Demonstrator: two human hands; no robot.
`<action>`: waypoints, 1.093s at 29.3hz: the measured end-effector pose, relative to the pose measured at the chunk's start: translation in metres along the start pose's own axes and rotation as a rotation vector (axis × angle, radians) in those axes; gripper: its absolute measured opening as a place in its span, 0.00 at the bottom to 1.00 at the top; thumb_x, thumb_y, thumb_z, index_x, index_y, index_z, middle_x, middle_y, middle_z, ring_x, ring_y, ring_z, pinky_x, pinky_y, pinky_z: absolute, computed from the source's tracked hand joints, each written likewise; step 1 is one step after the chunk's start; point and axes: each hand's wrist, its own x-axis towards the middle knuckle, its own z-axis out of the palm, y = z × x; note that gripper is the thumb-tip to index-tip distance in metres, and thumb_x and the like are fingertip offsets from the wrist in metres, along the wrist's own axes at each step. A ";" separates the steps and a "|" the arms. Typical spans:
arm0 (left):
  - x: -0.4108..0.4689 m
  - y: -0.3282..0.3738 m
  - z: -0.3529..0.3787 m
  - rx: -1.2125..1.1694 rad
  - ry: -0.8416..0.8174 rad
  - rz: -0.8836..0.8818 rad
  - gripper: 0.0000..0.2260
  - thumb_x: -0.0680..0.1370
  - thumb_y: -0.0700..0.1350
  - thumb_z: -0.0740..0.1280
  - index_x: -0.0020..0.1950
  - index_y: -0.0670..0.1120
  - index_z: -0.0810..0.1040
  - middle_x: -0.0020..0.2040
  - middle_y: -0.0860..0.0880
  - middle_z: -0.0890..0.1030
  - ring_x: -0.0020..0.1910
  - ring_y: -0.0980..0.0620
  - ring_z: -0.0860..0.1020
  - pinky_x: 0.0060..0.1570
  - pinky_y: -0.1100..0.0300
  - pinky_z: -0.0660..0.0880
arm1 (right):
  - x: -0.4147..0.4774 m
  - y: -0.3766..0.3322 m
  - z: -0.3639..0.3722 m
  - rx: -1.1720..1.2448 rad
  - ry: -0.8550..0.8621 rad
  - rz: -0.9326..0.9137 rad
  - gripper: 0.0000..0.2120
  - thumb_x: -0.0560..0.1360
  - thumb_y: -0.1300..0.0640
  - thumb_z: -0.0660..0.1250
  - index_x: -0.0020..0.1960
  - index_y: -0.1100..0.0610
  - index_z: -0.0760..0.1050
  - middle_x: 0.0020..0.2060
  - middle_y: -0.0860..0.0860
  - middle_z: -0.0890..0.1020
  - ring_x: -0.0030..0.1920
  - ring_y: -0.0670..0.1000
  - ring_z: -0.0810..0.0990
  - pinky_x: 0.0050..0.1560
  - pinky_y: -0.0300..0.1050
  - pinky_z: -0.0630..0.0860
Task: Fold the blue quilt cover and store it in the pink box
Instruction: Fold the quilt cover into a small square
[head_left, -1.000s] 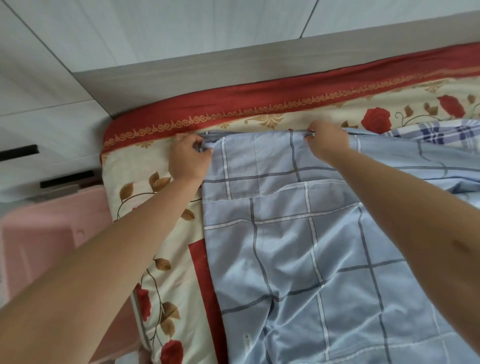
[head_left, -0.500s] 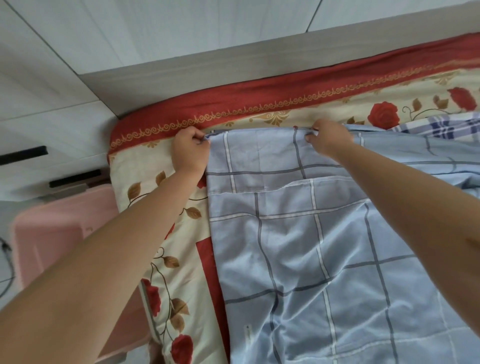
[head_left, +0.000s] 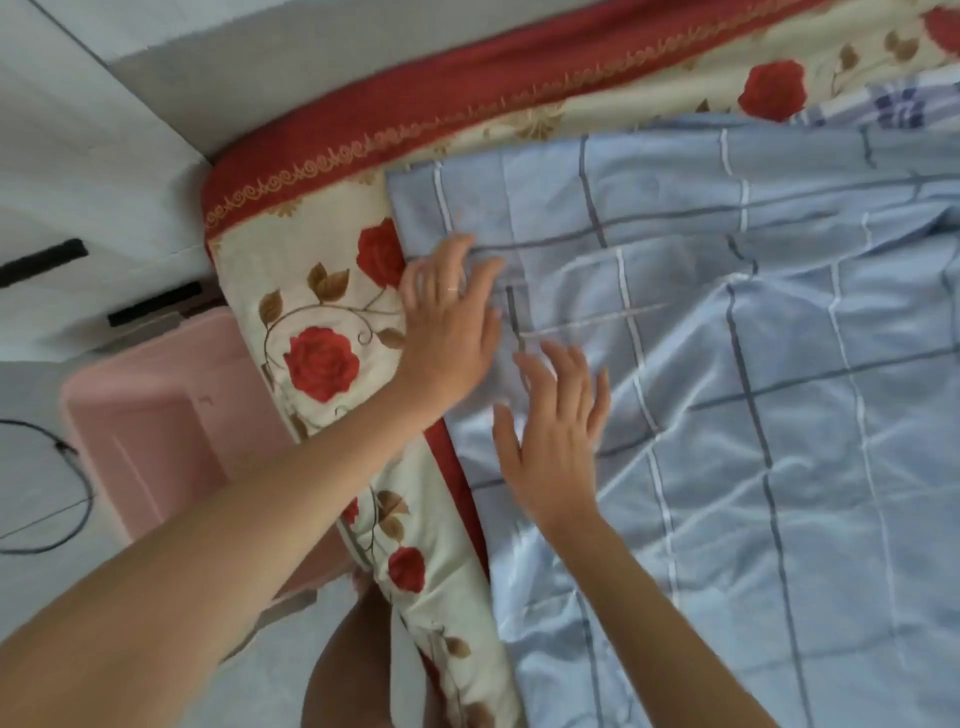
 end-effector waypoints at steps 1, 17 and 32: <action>-0.015 0.007 0.001 -0.016 -0.042 0.052 0.17 0.75 0.46 0.60 0.64 0.46 0.71 0.67 0.42 0.64 0.66 0.43 0.63 0.65 0.44 0.58 | -0.023 0.010 0.003 -0.014 -0.015 0.023 0.22 0.76 0.50 0.58 0.68 0.55 0.65 0.68 0.54 0.67 0.72 0.57 0.61 0.73 0.58 0.50; -0.257 0.137 -0.028 -0.971 -0.694 -0.903 0.17 0.74 0.39 0.71 0.61 0.45 0.73 0.52 0.57 0.79 0.53 0.59 0.78 0.47 0.74 0.72 | -0.332 0.049 -0.060 0.114 -0.258 1.002 0.36 0.71 0.52 0.72 0.73 0.62 0.60 0.70 0.60 0.64 0.71 0.62 0.62 0.68 0.60 0.59; -0.341 0.198 -0.026 -1.175 -0.525 -1.120 0.14 0.77 0.46 0.64 0.59 0.43 0.77 0.56 0.43 0.81 0.56 0.43 0.79 0.60 0.47 0.73 | -0.574 0.078 -0.102 0.283 -0.353 0.931 0.36 0.73 0.59 0.69 0.75 0.58 0.55 0.71 0.57 0.63 0.69 0.60 0.66 0.69 0.57 0.64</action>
